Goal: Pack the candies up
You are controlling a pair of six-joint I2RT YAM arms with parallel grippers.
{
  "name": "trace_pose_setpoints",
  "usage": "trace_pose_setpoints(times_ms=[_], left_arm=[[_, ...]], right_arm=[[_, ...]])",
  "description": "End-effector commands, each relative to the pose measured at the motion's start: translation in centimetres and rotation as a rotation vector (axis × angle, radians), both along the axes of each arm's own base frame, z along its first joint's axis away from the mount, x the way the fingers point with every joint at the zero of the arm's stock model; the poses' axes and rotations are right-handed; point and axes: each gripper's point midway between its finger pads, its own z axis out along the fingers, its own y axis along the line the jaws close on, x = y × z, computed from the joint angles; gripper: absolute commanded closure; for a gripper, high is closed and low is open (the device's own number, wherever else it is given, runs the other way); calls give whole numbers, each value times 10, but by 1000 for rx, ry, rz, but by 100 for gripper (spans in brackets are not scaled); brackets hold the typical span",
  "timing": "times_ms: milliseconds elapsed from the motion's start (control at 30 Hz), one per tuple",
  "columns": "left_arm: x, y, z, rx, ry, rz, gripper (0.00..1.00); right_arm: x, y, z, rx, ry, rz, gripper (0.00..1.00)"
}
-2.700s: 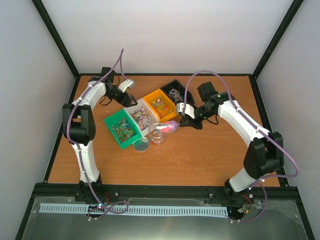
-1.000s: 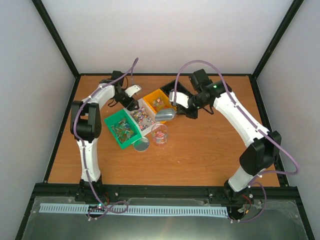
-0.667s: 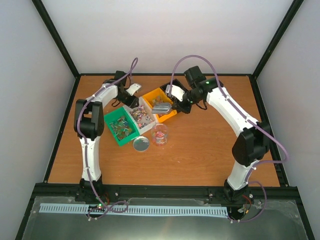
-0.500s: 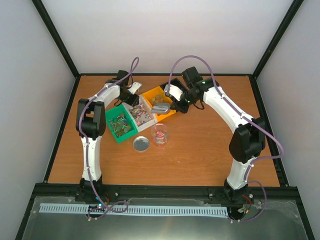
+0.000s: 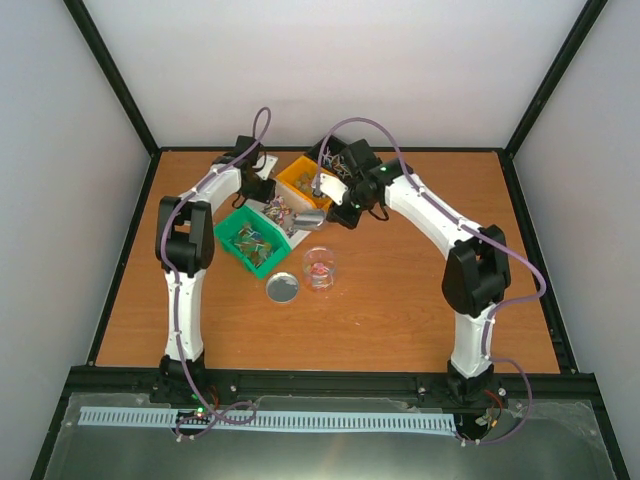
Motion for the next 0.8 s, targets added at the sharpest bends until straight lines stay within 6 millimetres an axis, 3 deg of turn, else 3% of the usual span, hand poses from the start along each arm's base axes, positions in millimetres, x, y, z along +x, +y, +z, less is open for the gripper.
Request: trace_pose_setpoints(times_ms=[0, 167, 400, 767], left_arm=[[3, -12, 17, -70, -27, -30, 59], [-6, -13, 18, -79, -8, -38, 59], [-9, -15, 23, -99, -12, -38, 61], [-25, -21, 23, -152, 17, -27, 68]], right_arm=[[23, 8, 5, -9, -54, -49, 97], [36, 16, -6, -30, -34, -55, 97], [35, 31, -25, -86, -9, -7, 97], [36, 29, -55, -220, 41, -26, 97]])
